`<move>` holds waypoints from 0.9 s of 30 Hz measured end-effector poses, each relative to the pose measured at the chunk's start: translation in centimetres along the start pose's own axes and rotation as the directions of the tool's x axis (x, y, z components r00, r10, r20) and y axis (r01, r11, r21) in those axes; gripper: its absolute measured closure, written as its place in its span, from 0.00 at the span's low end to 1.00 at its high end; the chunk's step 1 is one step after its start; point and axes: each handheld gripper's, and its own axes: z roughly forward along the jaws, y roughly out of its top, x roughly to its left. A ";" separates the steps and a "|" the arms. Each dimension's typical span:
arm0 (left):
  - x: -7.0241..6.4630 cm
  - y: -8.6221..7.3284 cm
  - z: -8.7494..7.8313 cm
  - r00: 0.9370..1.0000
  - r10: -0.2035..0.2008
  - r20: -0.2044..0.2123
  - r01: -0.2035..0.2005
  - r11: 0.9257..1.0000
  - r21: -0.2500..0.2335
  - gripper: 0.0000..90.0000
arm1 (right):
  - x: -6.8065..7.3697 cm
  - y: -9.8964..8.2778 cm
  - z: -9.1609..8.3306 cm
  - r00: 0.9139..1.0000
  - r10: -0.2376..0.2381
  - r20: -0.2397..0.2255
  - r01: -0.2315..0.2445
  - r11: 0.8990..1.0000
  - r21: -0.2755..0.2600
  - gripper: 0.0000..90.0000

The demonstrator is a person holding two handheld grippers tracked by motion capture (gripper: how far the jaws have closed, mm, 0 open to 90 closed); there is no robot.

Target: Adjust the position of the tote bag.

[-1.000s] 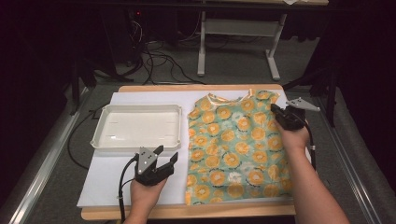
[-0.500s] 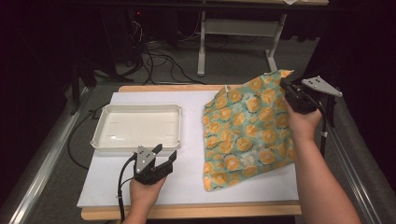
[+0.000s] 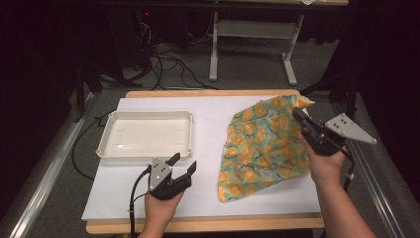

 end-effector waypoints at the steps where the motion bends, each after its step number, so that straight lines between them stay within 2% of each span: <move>1: -0.3 0.1 -0.1 1.000 0.000 0.008 0.000 1.000 -0.010 0.40 | 1.3 -0.4 -1.4 0.999 -0.005 -0.036 0.005 1.000 -0.008 1.00; 3: -1.1 0.3 -0.2 1.000 0.012 0.021 -0.011 1.000 -0.024 0.40 | 1.8 -0.7 -1.9 0.999 -0.006 -0.051 0.005 1.000 -0.009 1.00; 5: -1.8 0.4 -0.1 0.999 0.025 0.033 -0.024 0.999 -0.032 0.38 | 3.0 -1.4 -3.1 0.996 -0.012 -0.090 0.012 1.000 -0.003 1.00; 6: -2.2 0.5 0.0 0.999 0.027 0.045 -0.026 0.999 -0.033 0.37 | 4.4 -2.6 -4.2 0.991 -0.006 -0.133 0.009 1.000 0.018 1.00; 7: -2.4 0.5 0.0 0.998 0.039 0.042 -0.038 0.999 -0.029 0.37 | 4.4 -2.6 -4.2 0.991 -0.006 -0.133 0.009 1.000 0.018 1.00; 8: -2.8 0.5 0.2 0.997 0.047 0.055 -0.046 0.999 -0.021 0.37 | 4.9 -3.0 -4.6 0.989 0.003 -0.149 0.002 0.999 0.032 1.00; 9: -3.1 0.5 0.4 0.997 0.051 0.064 -0.050 0.999 -0.015 0.36 | 6.3 -4.6 -5.4 0.982 0.005 -0.186 0.010 0.997 0.081 1.00; 11: -3.7 0.5 0.7 0.995 0.068 0.074 -0.068 0.998 -0.004 0.35 | 7.5 -6.2 -5.6 0.976 0.000 -0.219 0.032 0.990 0.140 1.00; 12: -4.0 0.6 0.9 0.994 0.081 0.073 -0.081 0.997 -0.002 0.35 | 7.5 -6.2 -5.6 0.976 0.000 -0.219 0.032 0.990 0.140 1.00; 13: -4.3 0.7 1.0 0.992 0.097 0.075 -0.097 0.995 0.001 0.35 | 7.8 -6.9 -5.7 0.973 -0.004 -0.231 0.042 0.986 0.162 1.00; 14: -4.6 0.8 1.2 0.992 0.100 0.080 -0.100 0.995 -0.001 0.34 | 8.3 -8.0 -5.7 0.969 0.016 -0.248 0.035 0.979 0.202 1.00; 15: -4.9 0.9 1.4 0.991 0.102 0.084 -0.102 0.995 -0.003 0.34 | 8.6 -9.0 -5.6 0.965 0.017 -0.262 0.048 0.970 0.239 1.00; 16: -5.1 0.9 1.6 0.991 0.094 0.090 -0.094 0.996 -0.005 0.34 | 9.2 -10.3 -5.4 0.959 0.008 -0.285 0.077 0.955 0.285 1.00; 17: -5.4 0.9 1.9 0.991 0.078 0.106 -0.077 0.997 -0.008 0.34 | 9.4 -10.9 -5.3 0.956 0.017 -0.294 0.081 0.945 0.316 1.00; 18: -5.8 0.9 2.3 0.991 0.073 0.112 -0.072 0.997 -0.008 0.33 | 9.7 -11.5 -5.2 0.951 0.024 -0.309 0.087 0.937 0.340 1.00; 19: -6.1 0.8 2.9 0.991 0.076 0.113 -0.076 0.997 -0.007 0.34 | 9.7 -11.5 -5.2 0.951 0.024 -0.309 0.087 0.937 0.340 1.00; 20: -6.6 0.7 3.6 0.990 0.074 0.122 -0.075 0.997 -0.004 0.34 | 10.0 -12.0 -5.1 0.948 0.021 -0.318 0.100 0.927 0.361 1.00; 21: -6.9 0.5 4.2 0.989 0.064 0.133 -0.064 0.998 0.001 0.33 | 10.5 -12.8 -4.9 0.941 0.016 -0.339 0.130 0.905 0.405 1.00; 23: -7.7 0.2 5.2 0.986 0.049 0.158 -0.051 0.999 0.005 0.33 | 10.5 -12.9 -4.9 0.939 0.012 -0.343 0.139 0.901 0.411 1.00; 24: -8.0 0.1 5.6 0.985 0.054 0.164 -0.056 0.998 0.002 0.33 | 10.5 -13.2 -4.8 0.938 0.033 -0.345 0.127 0.894 0.431 1.00; 25: -8.6 -0.2 6.1 0.983 0.065 0.174 -0.067 0.998 0.002 0.33 | 10.6 -13.8 -4.6 0.934 0.040 -0.355 0.134 0.882 0.452 1.00; 26: -9.0 -0.3 6.5 0.980 0.067 0.187 -0.069 0.998 0.005 0.33 | 10.6 -13.8 -4.6 0.934 0.040 -0.355 0.134 0.882 0.452 1.00; 27: -10.0 -0.7 7.5 0.975 0.071 0.212 -0.076 0.997 0.016 0.32 | 11.0 -14.2 -4.5 0.930 0.029 -0.367 0.157 0.871 0.466 1.00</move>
